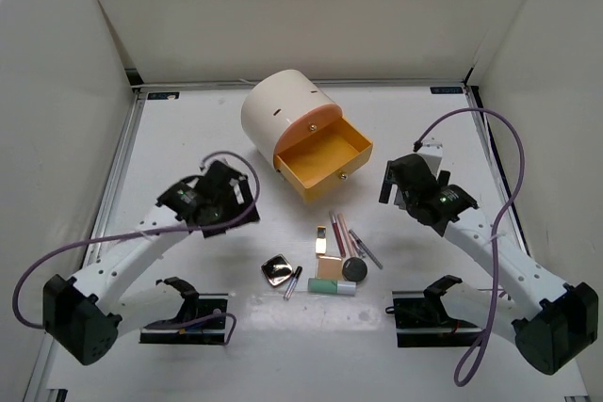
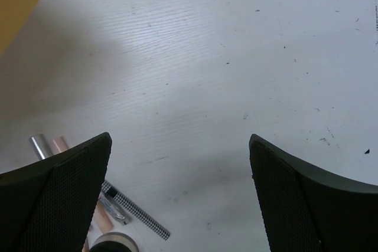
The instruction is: Organize the makeup
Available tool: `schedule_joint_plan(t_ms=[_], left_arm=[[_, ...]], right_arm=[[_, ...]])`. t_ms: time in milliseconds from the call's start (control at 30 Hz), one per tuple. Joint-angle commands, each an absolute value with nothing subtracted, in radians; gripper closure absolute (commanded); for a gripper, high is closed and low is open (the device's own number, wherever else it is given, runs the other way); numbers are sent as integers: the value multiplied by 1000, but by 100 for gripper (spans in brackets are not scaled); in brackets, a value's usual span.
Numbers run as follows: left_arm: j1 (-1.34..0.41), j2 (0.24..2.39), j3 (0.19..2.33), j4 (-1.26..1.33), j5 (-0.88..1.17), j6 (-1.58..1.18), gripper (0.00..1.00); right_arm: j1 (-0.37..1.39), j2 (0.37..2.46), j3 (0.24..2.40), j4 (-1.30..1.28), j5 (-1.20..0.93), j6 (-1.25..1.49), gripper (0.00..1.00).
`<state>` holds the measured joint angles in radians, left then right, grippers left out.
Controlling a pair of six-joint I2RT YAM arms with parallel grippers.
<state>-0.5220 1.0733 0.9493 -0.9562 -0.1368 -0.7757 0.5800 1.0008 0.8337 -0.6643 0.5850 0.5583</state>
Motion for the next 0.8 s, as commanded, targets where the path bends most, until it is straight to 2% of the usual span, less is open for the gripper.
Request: schedule_joint_plan(t_ms=[0,167,233,433,767], left_arm=[[-688,1067,864,-969,-149,-1038,2],[-973,1242,887,-927,-196,-1218,2],[-1018,1331,905,-930,-204,-1258,2],[-1071,1382,848,-804,-189,-1362,2],[-1123,1381,821,-877,-255,-1566,2]], right_arm=[[552,1015,827,-666,651,614,1],[525,1019,818,-656,589,601,1],[515,1003,813,-663,586,595,1],[496,933,788,-675,558,583,1],[497,914,778,-687,546,561,1]])
